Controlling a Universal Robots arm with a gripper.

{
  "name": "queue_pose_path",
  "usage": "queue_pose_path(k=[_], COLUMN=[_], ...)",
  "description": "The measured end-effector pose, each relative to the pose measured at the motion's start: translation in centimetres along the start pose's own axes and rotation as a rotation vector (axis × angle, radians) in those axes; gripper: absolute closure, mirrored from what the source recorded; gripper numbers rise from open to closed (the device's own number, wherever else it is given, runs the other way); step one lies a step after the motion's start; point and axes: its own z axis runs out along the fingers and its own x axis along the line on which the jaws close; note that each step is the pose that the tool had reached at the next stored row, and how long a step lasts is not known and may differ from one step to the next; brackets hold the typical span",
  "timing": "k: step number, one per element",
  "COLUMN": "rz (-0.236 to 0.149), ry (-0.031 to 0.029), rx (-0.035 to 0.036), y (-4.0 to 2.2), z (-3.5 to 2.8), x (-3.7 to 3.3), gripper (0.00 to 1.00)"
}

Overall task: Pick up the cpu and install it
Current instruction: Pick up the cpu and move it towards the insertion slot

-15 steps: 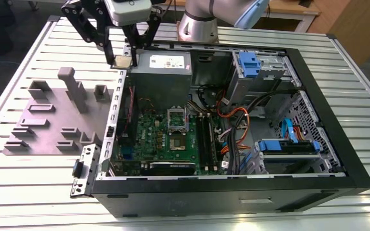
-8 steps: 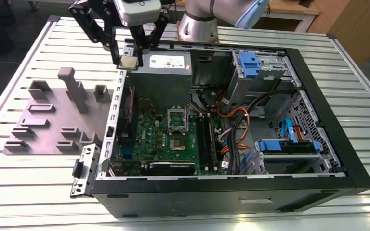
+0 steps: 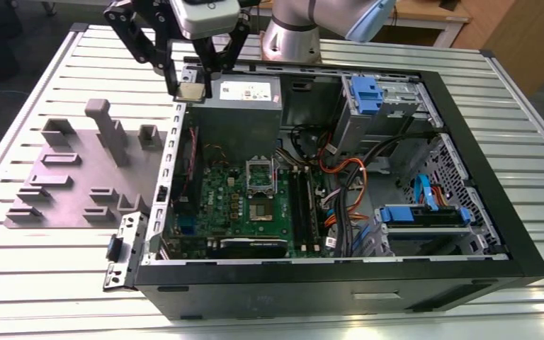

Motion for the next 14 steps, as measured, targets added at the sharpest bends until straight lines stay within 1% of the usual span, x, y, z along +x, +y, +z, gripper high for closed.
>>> queue_pose_path(k=[5,9,14], rz=[0.0,0.0,0.0], ry=[0.0001,0.0001,0.0], rx=[0.0,0.0,0.0001], y=[0.0,0.05,0.06], z=[0.0,0.0,0.0], x=[-0.04,-0.68,-0.71], gripper=[0.53,0.53,0.53])
